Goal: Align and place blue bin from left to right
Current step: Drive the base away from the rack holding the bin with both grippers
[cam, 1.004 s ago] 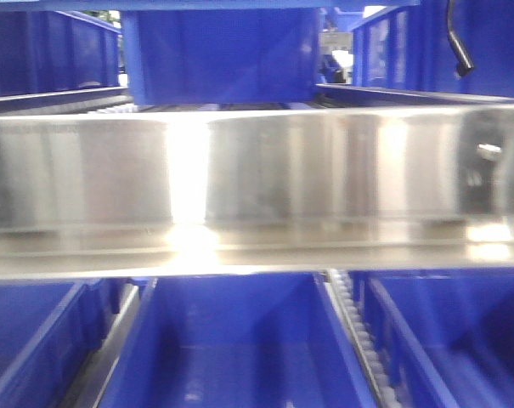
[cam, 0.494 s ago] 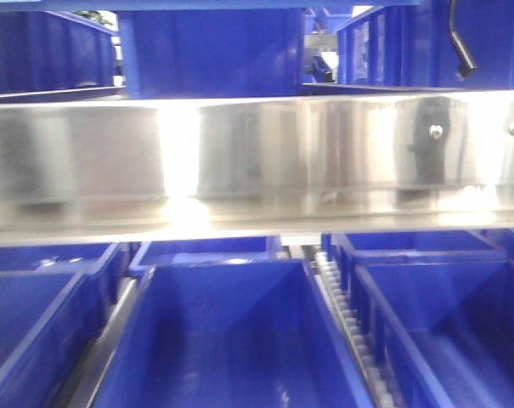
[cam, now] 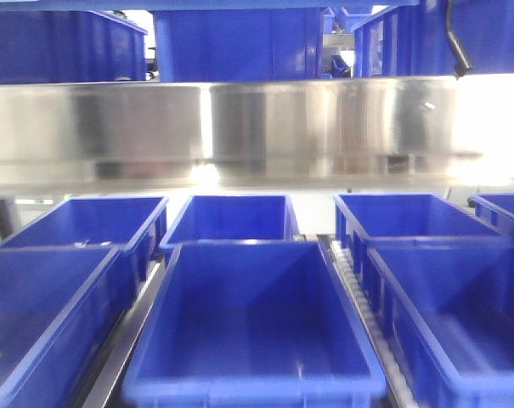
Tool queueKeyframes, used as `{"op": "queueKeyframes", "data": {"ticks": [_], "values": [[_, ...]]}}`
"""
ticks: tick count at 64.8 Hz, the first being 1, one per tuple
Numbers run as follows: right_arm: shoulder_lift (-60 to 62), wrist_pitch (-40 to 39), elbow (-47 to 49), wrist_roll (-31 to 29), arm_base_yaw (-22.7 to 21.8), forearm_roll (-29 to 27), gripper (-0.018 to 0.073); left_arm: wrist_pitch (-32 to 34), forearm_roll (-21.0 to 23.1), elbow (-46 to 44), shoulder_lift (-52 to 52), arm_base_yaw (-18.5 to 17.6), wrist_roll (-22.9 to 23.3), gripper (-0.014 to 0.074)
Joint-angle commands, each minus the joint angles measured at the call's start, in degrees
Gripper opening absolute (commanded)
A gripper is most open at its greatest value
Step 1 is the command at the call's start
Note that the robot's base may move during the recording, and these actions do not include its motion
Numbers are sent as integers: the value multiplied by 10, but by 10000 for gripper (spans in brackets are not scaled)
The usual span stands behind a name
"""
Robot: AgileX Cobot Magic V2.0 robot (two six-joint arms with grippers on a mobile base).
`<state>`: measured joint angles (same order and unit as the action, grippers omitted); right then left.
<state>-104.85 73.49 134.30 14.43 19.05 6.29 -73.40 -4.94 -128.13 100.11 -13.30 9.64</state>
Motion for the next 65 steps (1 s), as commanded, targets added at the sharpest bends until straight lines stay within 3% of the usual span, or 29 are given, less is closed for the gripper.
{"op": "queueKeyframes", "data": {"ticks": [1,65], "values": [[10,-59,14,-14,-1,11,-151,46,5,-9,-14,-4,-5,-111],[10,-61,14,-14,-1,11,-151,46,5,-9,-14,-4,-5,-111]]}}
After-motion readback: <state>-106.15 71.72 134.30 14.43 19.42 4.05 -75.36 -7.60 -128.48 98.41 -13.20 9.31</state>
